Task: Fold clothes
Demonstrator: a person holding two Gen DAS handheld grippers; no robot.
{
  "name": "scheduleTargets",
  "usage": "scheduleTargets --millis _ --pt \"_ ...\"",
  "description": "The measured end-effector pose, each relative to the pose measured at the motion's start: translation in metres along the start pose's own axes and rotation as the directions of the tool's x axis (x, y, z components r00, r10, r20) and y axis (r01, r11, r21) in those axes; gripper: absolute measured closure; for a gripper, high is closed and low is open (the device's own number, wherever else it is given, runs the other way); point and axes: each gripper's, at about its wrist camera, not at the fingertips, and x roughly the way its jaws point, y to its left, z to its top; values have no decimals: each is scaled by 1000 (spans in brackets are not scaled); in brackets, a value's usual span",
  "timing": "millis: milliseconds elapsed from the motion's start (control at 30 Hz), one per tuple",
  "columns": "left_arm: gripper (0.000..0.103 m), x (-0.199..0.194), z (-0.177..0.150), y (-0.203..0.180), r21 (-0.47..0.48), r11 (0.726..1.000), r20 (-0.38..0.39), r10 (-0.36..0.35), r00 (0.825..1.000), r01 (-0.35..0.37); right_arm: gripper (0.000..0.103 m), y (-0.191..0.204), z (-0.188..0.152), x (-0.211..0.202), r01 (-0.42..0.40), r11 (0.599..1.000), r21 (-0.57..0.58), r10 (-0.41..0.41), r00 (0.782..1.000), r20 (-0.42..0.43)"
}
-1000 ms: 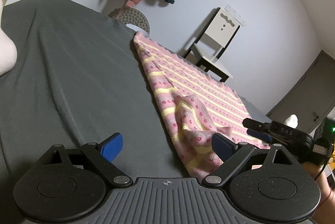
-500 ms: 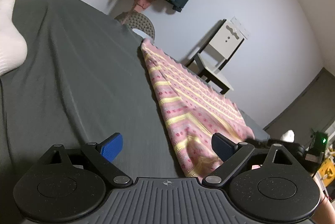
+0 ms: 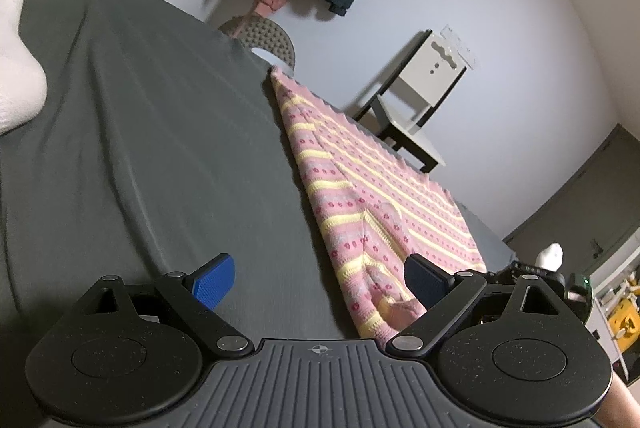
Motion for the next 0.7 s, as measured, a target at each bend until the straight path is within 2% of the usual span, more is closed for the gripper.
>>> scheduleTargets --millis 33,100,133,233,333,433,500,600,700 --pt "11 0 0 -1 2 1000 1 0 1000 0 66 -1 -3 6 19 1000 3 -19 1000 -18" --pt "11 -1 1 -2 3 1000 7 -1 1000 1 89 0 -6 11 28 1000 4 -28 1000 7" --pt "11 -1 1 -2 4 1000 11 -1 1000 1 94 3 -7 11 25 1000 7 -25 999 24" --pt "11 -6 6 3 -23 999 44 25 999 -24 97 26 -16 11 -11 998 -56 16 997 73" --pt "11 -11 12 9 -55 997 80 55 995 -51 97 79 -43 7 -54 964 -261 82 992 98" --pt "11 -20 20 19 -111 988 121 123 985 -109 97 141 -82 1 -84 873 -481 135 988 72" --pt "11 -29 26 29 -151 975 155 188 970 -165 97 179 -122 12 -95 774 -626 140 990 23" --pt "11 -46 34 45 -197 945 200 301 932 -263 97 223 -184 39 -130 612 -780 123 990 -69" --pt "11 -60 39 59 -219 914 237 389 890 -342 98 243 -239 72 -145 483 -863 79 989 -122"
